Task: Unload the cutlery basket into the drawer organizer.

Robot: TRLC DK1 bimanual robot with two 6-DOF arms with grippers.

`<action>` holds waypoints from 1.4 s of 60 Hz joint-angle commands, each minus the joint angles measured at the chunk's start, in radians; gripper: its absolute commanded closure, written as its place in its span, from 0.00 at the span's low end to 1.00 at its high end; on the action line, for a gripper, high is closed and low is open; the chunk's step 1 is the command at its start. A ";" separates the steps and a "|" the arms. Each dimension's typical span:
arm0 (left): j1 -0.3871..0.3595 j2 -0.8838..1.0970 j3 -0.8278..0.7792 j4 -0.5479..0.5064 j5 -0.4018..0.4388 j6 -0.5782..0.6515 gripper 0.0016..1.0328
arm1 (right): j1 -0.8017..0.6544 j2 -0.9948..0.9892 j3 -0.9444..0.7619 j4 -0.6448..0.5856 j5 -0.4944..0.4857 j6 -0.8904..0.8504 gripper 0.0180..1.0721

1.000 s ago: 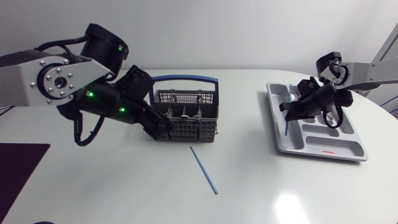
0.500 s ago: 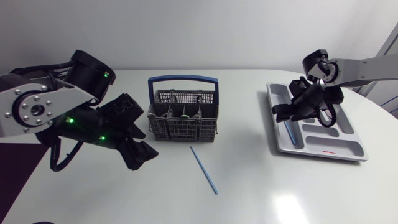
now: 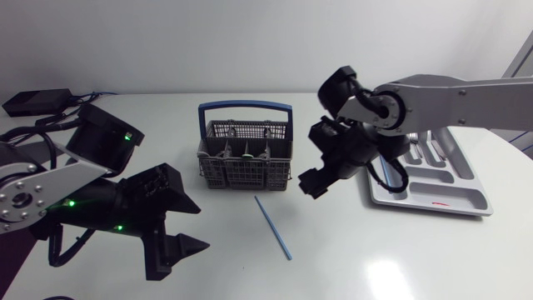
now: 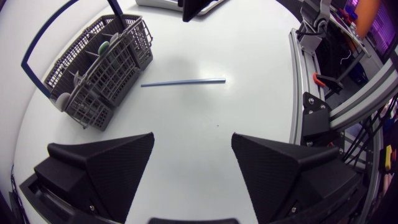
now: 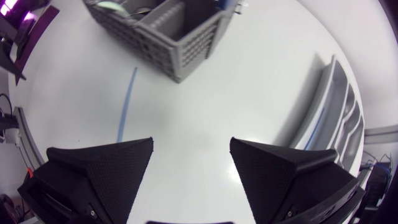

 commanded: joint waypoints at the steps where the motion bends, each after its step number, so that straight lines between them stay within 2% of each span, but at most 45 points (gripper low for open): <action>1: -0.010 -0.005 -0.049 0.034 0.012 0.032 0.15 | 0.056 0.046 -0.014 -0.032 0.021 0.000 0.15; 11: -0.027 0.010 -0.101 0.134 0.012 0.035 0.15 | 0.137 0.121 0.031 -0.057 0.021 0.000 0.15; 15: -0.030 0.021 -0.110 0.164 0.012 0.035 0.15 | 0.154 0.147 0.045 -0.061 0.015 0.001 0.19; 24: -0.030 0.061 -0.124 0.223 0.021 0.035 0.15 | 0.190 0.216 0.071 -0.063 0.001 0.010 0.21; 29: -0.025 0.082 -0.124 0.239 0.030 0.035 0.15 | 0.200 0.243 0.083 -0.060 -0.008 0.018 0.27; 34: -0.023 0.101 -0.129 0.267 0.032 0.035 0.15 | 0.206 0.268 0.098 -0.043 -0.021 0.018 0.29; 37: -0.023 0.115 -0.130 0.279 0.032 0.035 0.15 | 0.211 0.286 0.107 -0.034 -0.030 0.018 0.36; 45: -0.022 0.148 -0.133 0.302 0.036 0.036 0.15 | 0.236 0.320 0.126 -0.028 -0.036 0.021 0.44; 57: -0.017 0.162 -0.136 0.319 0.039 0.038 0.15 | 0.249 0.371 0.141 -0.023 -0.040 0.023 0.44; 73: -0.017 0.171 -0.144 0.327 0.044 0.039 0.15 | 0.259 0.421 0.158 -0.018 -0.040 0.052 0.63; 84: -0.017 0.174 -0.148 0.333 0.044 0.038 0.15 | 0.257 0.444 0.161 -0.018 -0.042 0.061 0.83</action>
